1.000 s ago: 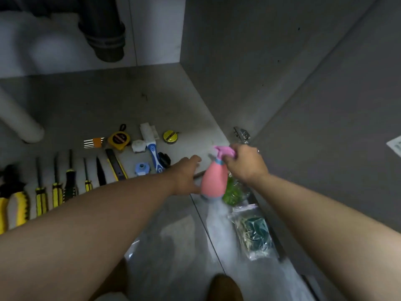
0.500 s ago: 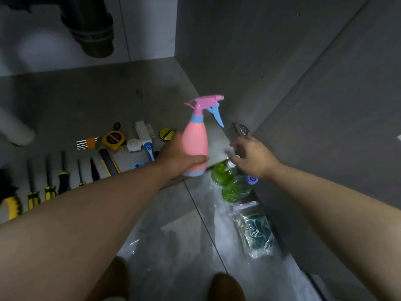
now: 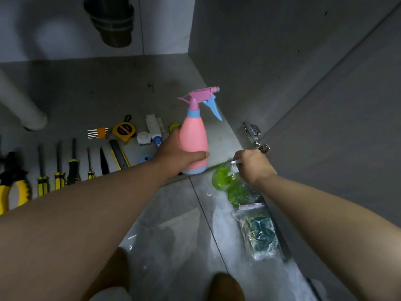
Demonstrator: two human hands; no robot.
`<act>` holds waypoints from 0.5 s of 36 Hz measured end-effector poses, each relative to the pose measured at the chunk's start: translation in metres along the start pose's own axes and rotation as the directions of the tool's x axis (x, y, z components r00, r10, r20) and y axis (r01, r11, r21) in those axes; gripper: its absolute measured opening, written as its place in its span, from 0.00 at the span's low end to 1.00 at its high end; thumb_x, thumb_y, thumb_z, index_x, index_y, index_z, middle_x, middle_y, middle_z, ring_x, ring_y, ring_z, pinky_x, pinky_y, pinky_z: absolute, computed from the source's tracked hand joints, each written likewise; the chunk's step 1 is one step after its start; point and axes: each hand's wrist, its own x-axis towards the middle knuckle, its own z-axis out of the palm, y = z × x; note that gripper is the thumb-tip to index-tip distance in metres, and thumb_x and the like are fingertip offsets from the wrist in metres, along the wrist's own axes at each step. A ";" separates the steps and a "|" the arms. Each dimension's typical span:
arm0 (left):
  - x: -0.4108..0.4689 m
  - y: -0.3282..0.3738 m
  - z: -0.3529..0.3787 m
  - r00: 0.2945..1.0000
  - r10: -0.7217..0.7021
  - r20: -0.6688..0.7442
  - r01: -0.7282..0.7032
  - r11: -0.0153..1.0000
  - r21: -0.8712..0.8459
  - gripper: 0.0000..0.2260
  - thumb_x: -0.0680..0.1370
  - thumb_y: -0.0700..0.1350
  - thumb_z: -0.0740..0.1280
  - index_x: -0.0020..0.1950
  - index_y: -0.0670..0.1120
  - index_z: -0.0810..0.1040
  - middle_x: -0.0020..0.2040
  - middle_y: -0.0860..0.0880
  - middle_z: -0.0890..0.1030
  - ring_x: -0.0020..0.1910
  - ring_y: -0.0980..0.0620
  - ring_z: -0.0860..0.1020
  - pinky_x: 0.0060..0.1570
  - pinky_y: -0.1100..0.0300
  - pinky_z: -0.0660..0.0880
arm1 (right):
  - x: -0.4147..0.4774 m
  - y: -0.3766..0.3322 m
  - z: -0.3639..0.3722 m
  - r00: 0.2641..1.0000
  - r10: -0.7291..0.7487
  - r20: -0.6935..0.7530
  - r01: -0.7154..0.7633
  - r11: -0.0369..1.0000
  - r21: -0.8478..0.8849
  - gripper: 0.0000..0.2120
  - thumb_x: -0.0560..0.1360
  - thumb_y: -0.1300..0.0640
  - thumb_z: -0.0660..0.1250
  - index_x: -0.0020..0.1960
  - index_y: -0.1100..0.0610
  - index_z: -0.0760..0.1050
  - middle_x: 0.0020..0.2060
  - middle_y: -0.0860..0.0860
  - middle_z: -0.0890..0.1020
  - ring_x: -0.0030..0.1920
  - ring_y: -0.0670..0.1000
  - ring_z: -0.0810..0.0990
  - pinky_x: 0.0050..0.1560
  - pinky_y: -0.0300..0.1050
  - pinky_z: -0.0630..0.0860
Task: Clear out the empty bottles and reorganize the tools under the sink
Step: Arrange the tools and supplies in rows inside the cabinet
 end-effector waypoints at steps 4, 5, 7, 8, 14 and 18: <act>-0.002 0.001 -0.001 1.000 0.012 -0.025 -0.012 1.000 0.003 0.37 0.64 0.52 0.83 0.68 0.53 0.68 0.59 0.52 0.78 0.55 0.49 0.78 0.45 0.58 0.76 | -0.013 -0.008 -0.023 0.996 -0.082 -0.048 0.084 0.996 0.037 0.10 0.74 0.58 0.65 0.52 0.51 0.82 0.45 0.57 0.85 0.49 0.60 0.83 0.49 0.47 0.80; -0.002 0.001 -0.001 0.999 0.010 -0.036 -0.010 1.000 0.000 0.37 0.64 0.52 0.83 0.67 0.54 0.68 0.59 0.52 0.78 0.55 0.49 0.78 0.42 0.60 0.75 | -0.015 -0.011 -0.030 0.993 -0.098 -0.067 0.101 0.994 0.041 0.09 0.74 0.57 0.65 0.51 0.51 0.82 0.44 0.56 0.85 0.48 0.60 0.83 0.48 0.47 0.80; -0.002 0.001 -0.002 0.998 0.001 -0.063 -0.001 1.000 0.005 0.37 0.64 0.52 0.83 0.66 0.54 0.68 0.59 0.52 0.78 0.55 0.49 0.78 0.41 0.61 0.74 | -0.016 -0.016 -0.046 0.986 -0.115 -0.121 0.122 0.991 0.051 0.07 0.73 0.55 0.65 0.49 0.51 0.80 0.42 0.55 0.85 0.46 0.60 0.83 0.48 0.48 0.80; -0.001 0.001 -0.003 0.997 -0.004 -0.081 0.006 1.000 0.013 0.36 0.63 0.52 0.83 0.66 0.54 0.69 0.59 0.51 0.78 0.55 0.48 0.78 0.41 0.60 0.74 | -0.014 -0.018 -0.054 0.980 -0.118 -0.159 0.128 0.990 0.054 0.07 0.73 0.55 0.65 0.48 0.52 0.80 0.43 0.56 0.85 0.47 0.61 0.83 0.47 0.47 0.79; 0.002 -0.002 -0.010 0.985 -0.035 -0.166 0.041 0.999 0.031 0.35 0.63 0.54 0.83 0.64 0.51 0.70 0.58 0.50 0.79 0.55 0.47 0.79 0.48 0.55 0.78 | 0.020 -0.030 -0.096 0.928 -0.093 -0.360 0.147 0.981 0.124 0.07 0.73 0.57 0.65 0.47 0.57 0.80 0.44 0.59 0.85 0.49 0.63 0.82 0.47 0.50 0.79; 0.006 -0.004 -0.018 0.980 -0.039 -0.194 0.041 0.999 0.009 0.33 0.64 0.53 0.83 0.63 0.52 0.70 0.57 0.51 0.79 0.53 0.48 0.79 0.49 0.51 0.79 | 0.057 -0.038 -0.104 0.926 -0.026 -0.377 0.105 0.976 0.191 0.09 0.72 0.60 0.64 0.49 0.57 0.82 0.45 0.59 0.85 0.50 0.62 0.83 0.49 0.48 0.80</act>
